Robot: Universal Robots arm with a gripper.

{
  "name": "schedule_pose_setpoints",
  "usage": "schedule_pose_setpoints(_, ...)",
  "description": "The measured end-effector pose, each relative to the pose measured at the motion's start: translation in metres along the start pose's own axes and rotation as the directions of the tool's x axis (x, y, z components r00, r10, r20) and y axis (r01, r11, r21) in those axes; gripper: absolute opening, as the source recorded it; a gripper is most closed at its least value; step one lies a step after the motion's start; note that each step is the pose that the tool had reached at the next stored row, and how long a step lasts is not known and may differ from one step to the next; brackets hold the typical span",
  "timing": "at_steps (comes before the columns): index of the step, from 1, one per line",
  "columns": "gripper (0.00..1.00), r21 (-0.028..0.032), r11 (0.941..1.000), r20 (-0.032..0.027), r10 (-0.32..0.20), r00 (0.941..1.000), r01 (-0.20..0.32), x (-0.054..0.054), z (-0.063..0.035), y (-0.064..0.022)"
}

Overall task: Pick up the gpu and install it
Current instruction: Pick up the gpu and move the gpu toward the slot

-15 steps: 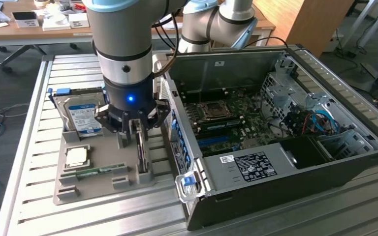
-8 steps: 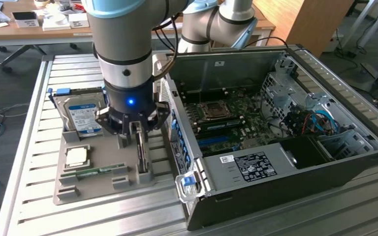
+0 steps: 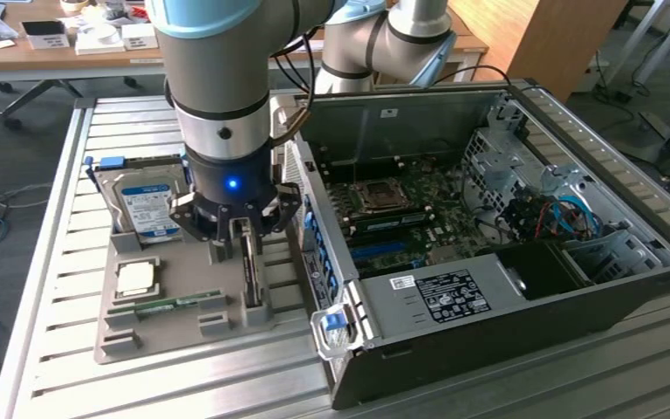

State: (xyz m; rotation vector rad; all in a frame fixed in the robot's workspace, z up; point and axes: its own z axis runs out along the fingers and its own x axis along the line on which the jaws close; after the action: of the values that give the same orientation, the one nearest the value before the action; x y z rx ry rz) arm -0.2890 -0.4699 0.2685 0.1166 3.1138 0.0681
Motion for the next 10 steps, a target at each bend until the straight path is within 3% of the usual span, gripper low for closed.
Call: schedule_pose_setpoints(10,0.42,-0.0001,1.0,0.0001,0.0,1.0,0.0,-0.0015,0.0026,0.0)
